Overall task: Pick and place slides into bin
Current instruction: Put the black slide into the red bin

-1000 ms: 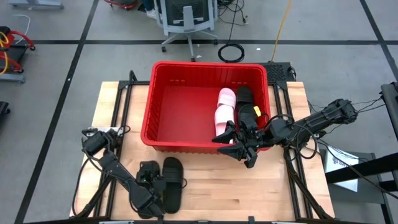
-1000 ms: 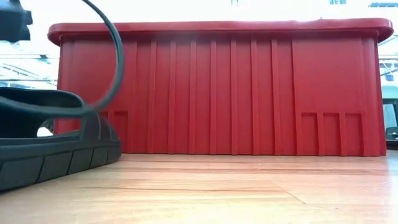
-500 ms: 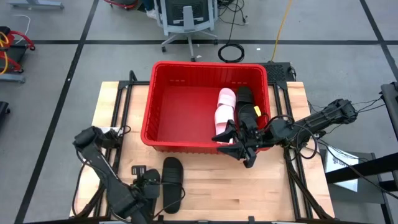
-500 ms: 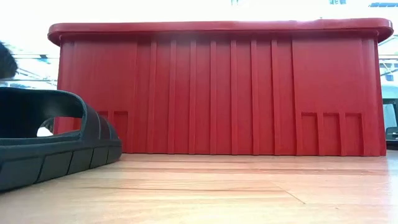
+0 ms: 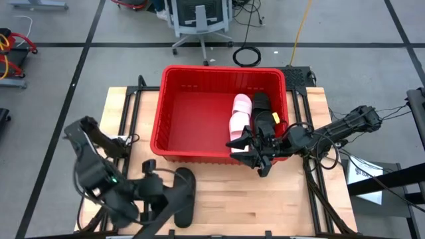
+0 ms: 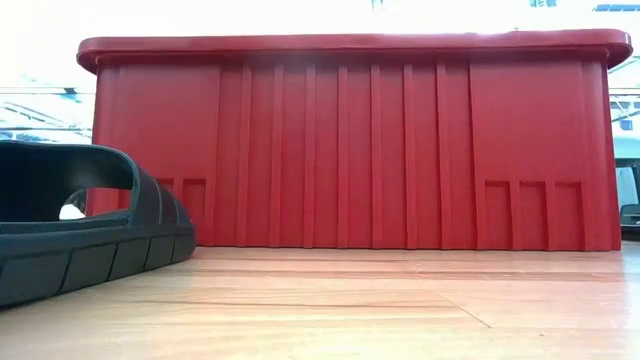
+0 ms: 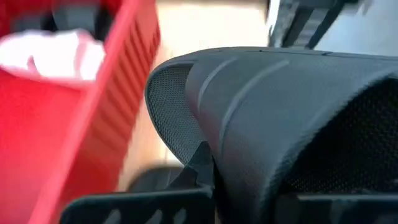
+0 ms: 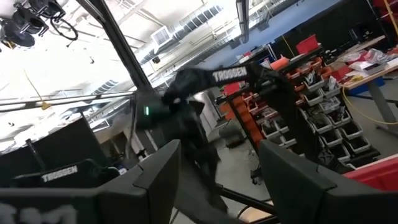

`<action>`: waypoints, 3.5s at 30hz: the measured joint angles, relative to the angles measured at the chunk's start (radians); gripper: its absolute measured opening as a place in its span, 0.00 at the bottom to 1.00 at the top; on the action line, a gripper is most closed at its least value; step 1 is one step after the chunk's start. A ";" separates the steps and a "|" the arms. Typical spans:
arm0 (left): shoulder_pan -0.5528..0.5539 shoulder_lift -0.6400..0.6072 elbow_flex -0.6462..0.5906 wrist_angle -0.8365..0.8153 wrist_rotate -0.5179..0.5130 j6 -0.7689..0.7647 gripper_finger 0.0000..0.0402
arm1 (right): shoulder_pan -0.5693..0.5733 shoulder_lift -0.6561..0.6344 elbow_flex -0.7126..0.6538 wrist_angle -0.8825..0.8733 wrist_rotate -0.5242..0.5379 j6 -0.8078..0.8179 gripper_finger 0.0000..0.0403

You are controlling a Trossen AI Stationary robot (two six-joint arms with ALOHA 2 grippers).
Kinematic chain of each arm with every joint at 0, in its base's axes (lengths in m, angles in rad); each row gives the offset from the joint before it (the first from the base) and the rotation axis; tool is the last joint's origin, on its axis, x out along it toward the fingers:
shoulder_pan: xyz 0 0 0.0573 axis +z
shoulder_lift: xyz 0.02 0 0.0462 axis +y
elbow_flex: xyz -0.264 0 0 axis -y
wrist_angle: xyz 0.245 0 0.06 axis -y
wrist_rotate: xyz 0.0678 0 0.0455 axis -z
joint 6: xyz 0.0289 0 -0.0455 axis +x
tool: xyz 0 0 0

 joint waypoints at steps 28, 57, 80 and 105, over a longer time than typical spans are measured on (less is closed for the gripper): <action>0.375 -0.133 0.013 0.387 -0.162 0.882 0.05 | 0.037 0.000 0.000 0.333 0.053 -0.246 0.51; 1.072 0.092 0.013 0.246 0.111 1.176 0.09 | -0.061 -0.057 0.000 0.472 0.236 -0.494 0.51; 1.121 0.468 0.013 0.438 0.002 1.235 0.09 | -0.062 -0.336 0.000 0.041 0.293 -0.576 0.51; 1.191 0.615 0.013 0.553 0.059 1.323 0.09 | -0.061 -0.335 0.000 -0.024 0.318 -0.496 0.51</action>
